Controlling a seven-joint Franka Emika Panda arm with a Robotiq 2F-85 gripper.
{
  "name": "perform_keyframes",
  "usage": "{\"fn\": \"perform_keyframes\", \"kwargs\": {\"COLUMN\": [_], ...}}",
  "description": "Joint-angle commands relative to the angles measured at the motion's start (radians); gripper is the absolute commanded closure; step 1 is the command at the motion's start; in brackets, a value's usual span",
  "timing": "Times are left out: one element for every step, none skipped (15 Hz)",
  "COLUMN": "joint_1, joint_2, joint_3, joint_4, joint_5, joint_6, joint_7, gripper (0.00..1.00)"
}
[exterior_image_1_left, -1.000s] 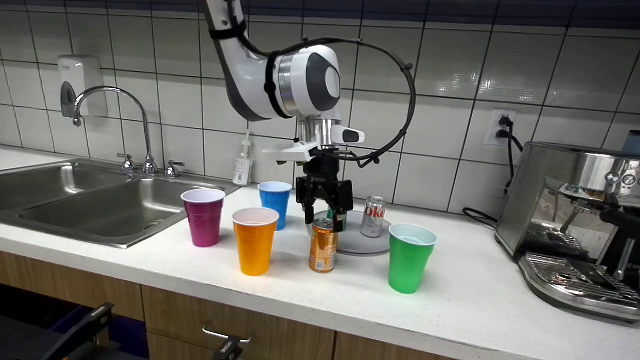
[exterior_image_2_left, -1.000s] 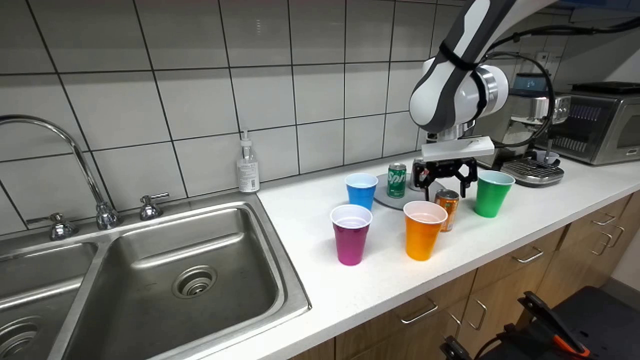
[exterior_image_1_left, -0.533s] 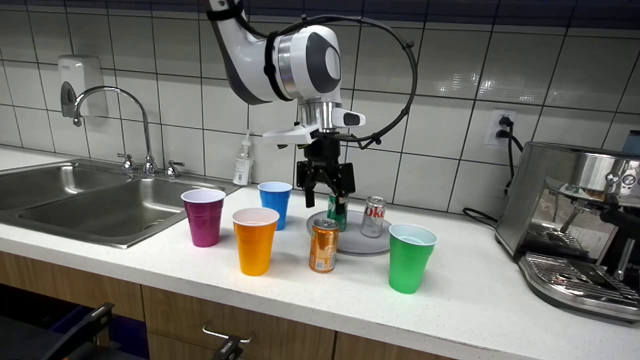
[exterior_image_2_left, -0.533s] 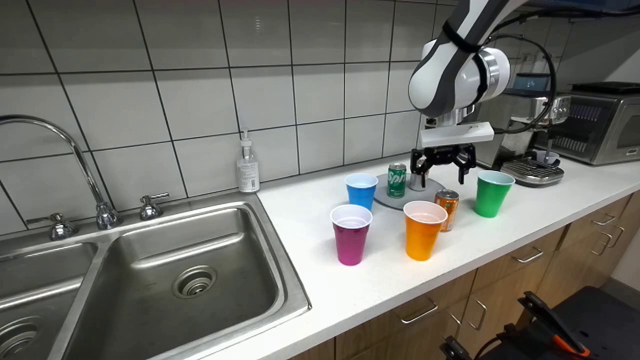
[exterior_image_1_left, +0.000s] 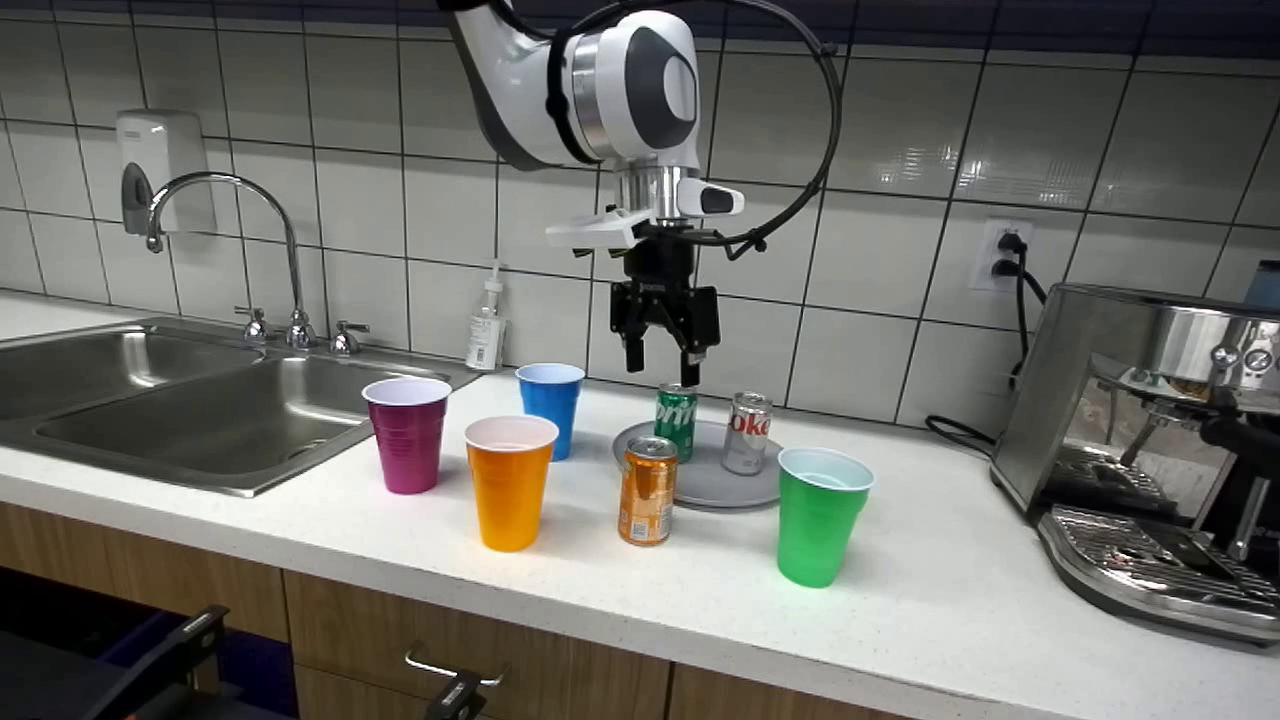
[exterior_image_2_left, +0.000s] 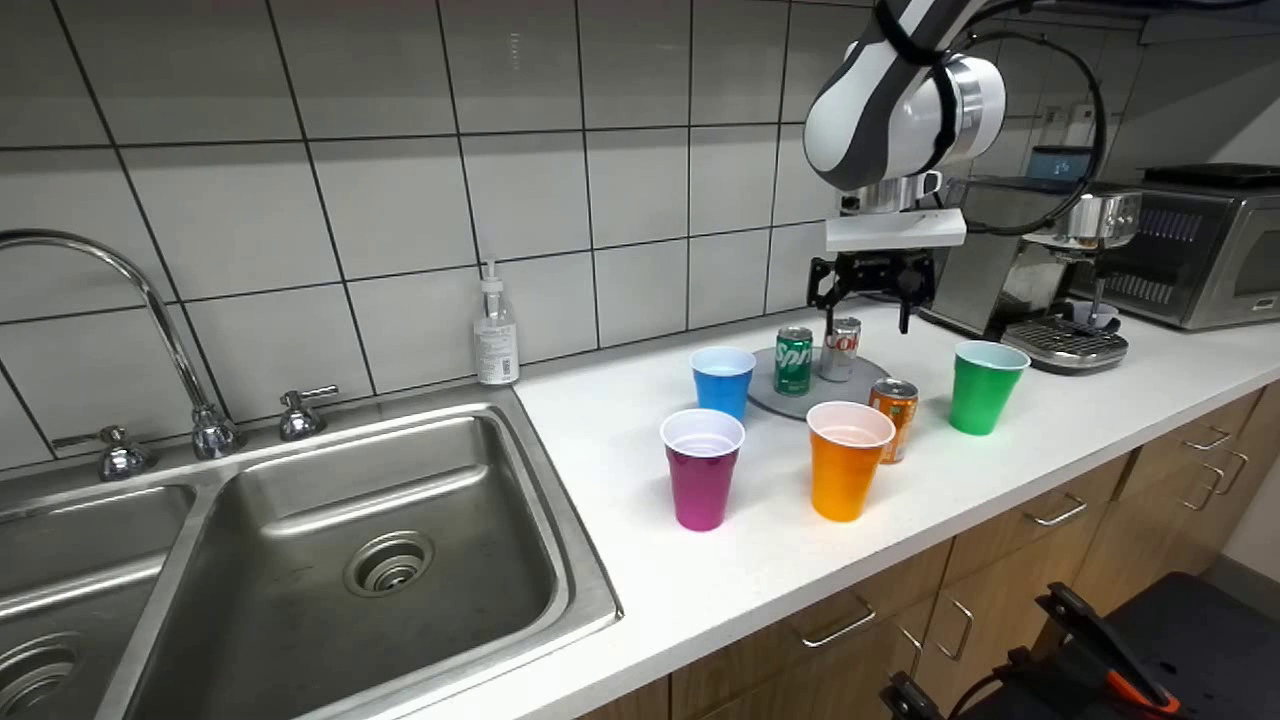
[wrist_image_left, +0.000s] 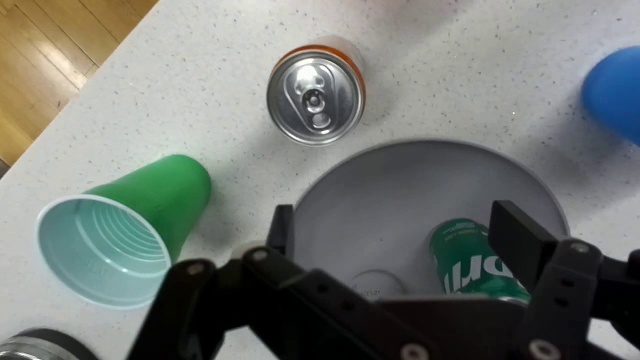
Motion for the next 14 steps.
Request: {"fn": "perform_keyframes", "kwargs": {"joint_1": [-0.012,-0.012,-0.008,-0.010,-0.009,-0.008,-0.007,-0.007,-0.007,-0.007,-0.007,-0.007,-0.007,-0.007], "joint_2": [0.038,0.047,0.056,0.025,0.034,0.042,0.047,0.051,0.052,0.052,0.052,0.052,0.052,0.052], "joint_3": [0.021,0.022,0.021,0.014,0.015,0.015,0.016,0.016,0.016,0.016,0.016,0.016,0.016,0.016], "joint_4": [0.087,0.102,0.116,0.060,0.072,0.081,0.087,0.089,0.090,0.090,0.090,0.091,0.091,0.091], "joint_5": [0.039,0.046,0.040,0.026,0.026,0.027,0.027,0.027,0.027,0.027,0.027,0.027,0.027,0.027], "joint_6": [-0.050,-0.051,-0.055,-0.014,-0.015,-0.016,-0.016,-0.017,-0.017,-0.017,-0.017,-0.017,-0.017,-0.017], "joint_7": [0.005,0.005,0.008,0.001,0.002,0.002,0.002,0.002,0.002,0.002,0.002,0.002,0.002,0.002], "gripper": [0.00,0.00,0.00,0.00,0.00,0.00,0.00,0.00,0.00,0.00,0.00,0.00,0.00,0.00]}}
